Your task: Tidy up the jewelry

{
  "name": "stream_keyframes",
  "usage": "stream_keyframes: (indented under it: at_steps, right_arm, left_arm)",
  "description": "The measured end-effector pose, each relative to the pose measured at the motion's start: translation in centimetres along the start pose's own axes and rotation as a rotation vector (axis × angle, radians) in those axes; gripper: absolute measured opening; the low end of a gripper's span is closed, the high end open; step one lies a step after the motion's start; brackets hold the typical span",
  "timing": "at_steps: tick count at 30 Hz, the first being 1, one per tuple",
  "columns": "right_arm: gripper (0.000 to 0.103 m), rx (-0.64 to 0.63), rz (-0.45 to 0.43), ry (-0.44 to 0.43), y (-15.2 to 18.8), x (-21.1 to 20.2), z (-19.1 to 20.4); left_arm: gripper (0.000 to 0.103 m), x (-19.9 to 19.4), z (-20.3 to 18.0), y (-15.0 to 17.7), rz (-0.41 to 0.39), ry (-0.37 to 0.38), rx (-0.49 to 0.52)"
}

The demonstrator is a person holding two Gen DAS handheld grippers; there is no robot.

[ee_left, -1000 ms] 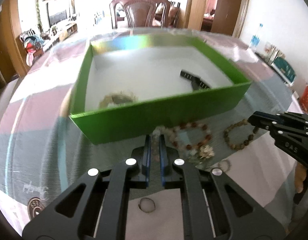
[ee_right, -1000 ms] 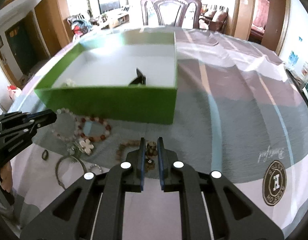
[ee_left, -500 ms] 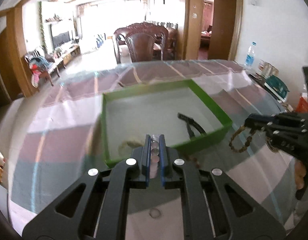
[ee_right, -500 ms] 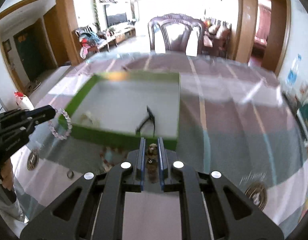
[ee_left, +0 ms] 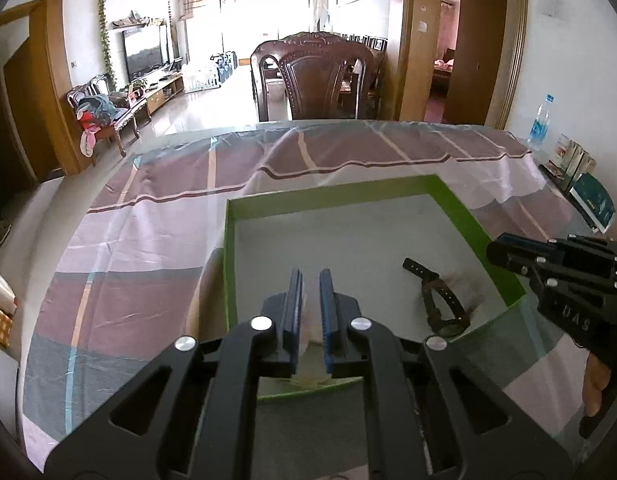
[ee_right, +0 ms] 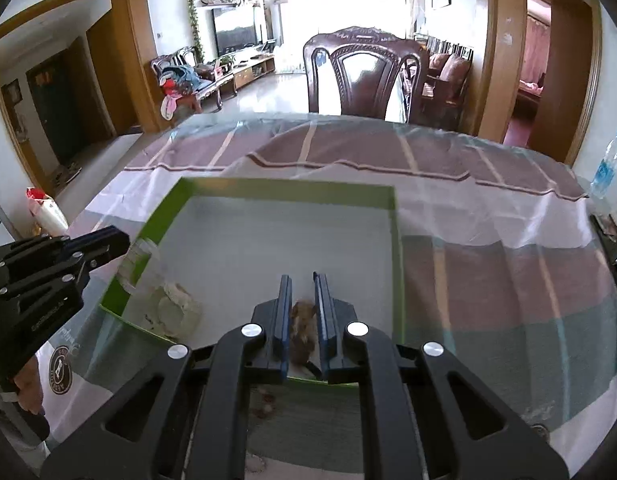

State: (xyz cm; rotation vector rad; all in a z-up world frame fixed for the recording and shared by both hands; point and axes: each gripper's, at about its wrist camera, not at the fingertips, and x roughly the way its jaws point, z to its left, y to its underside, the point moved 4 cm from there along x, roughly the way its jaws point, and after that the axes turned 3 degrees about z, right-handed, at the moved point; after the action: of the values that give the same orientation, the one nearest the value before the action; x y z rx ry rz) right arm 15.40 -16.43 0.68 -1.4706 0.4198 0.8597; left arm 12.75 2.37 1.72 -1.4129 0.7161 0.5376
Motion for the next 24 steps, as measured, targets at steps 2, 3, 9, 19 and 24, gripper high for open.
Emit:
stream_keyframes:
  at_steps: [2,3,9,19,24]
  right_arm:
    - [0.041,-0.006,-0.002,0.002,0.4,-0.3,0.1]
    - [0.044,-0.011,-0.009,-0.008,0.8,-1.0,0.3]
    - [0.034,-0.133,0.066,-0.076,5.0,-3.1,2.6]
    - [0.030,-0.018,0.280,-0.052,8.7,4.7,1.7]
    - [0.030,0.038,0.296,-0.073,8.9,6.3,1.2]
  left_arm:
    - [0.040,0.2,0.2,0.2,0.005,-0.005,-0.013]
    - [0.039,0.1,0.2,0.4,0.011,-0.006,-0.013]
    - [0.039,-1.6,-1.9,3.2,0.029,0.023,0.076]
    - [0.040,0.8,-5.0,8.6,0.175,0.123,0.188]
    - [0.048,2.8,-5.6,10.5,0.266,0.199,0.217]
